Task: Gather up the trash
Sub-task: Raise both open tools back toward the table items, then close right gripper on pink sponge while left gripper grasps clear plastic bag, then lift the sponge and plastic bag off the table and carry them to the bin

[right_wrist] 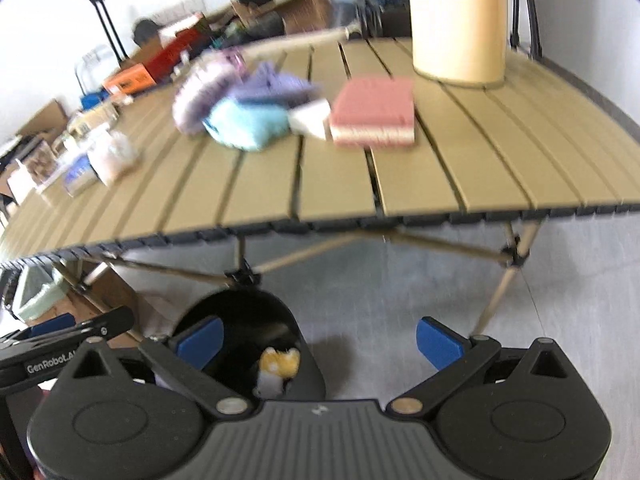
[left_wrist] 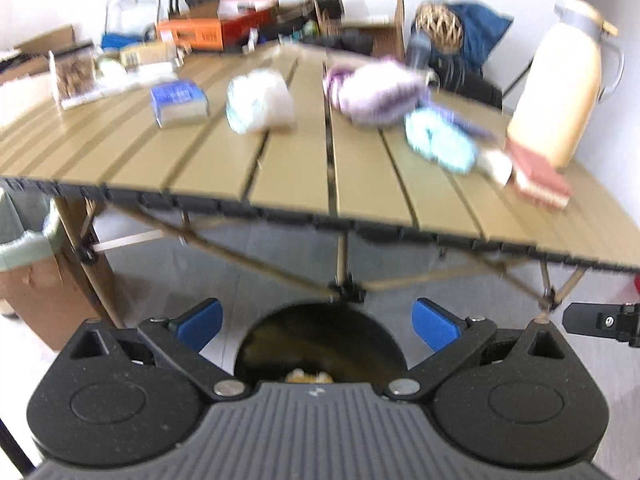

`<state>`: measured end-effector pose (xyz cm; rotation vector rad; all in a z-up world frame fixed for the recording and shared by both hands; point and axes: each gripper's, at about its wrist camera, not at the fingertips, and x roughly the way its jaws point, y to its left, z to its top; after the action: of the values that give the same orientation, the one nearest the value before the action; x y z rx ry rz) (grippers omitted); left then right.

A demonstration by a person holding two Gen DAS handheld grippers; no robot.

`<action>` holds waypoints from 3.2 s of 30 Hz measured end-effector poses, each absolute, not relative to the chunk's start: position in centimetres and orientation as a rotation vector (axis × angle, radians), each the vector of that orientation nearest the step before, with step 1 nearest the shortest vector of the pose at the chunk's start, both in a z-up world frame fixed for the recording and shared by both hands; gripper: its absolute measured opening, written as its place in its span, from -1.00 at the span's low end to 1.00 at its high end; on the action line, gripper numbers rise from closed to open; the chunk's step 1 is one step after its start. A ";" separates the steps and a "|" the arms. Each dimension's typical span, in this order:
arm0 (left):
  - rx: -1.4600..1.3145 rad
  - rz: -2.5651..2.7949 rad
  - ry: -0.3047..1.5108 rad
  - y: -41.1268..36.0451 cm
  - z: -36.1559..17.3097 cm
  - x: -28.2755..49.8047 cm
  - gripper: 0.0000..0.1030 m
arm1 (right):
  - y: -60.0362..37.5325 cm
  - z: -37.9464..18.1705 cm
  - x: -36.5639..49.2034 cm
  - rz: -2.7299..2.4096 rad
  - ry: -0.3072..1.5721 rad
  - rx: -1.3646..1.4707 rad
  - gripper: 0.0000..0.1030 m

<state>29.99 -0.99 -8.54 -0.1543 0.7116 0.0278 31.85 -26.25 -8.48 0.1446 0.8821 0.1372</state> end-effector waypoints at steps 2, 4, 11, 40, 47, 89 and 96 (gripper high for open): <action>-0.146 0.042 0.652 -0.8 -7.8 29.5 1.00 | -26.3 -7.4 31.7 0.153 0.821 0.154 1.00; -0.139 0.058 0.589 -0.6 -7.0 29.1 1.00 | -26.4 -6.5 31.8 0.174 0.749 0.177 1.00; -0.108 0.101 0.452 -0.8 -5.7 29.2 1.00 | -26.8 -6.2 34.3 0.059 0.493 0.171 1.00; -0.100 0.166 0.367 1.9 -4.9 38.1 1.00 | -27.3 -13.1 45.0 -0.147 0.436 0.099 0.34; -0.103 0.176 0.381 1.8 -4.5 41.2 1.00 | -27.7 -12.8 45.0 -0.148 0.437 0.125 0.33; -0.108 0.136 0.542 2.5 0.6 40.6 -0.21 | -26.2 -5.7 37.2 0.041 0.318 0.184 0.33; -0.096 0.099 0.529 1.7 1.9 36.7 -0.21 | -24.8 -3.4 33.2 0.081 0.328 0.104 0.33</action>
<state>36.68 1.72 1.90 -0.0964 0.5292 0.0995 33.23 -24.82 -3.44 0.1040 0.3279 0.0810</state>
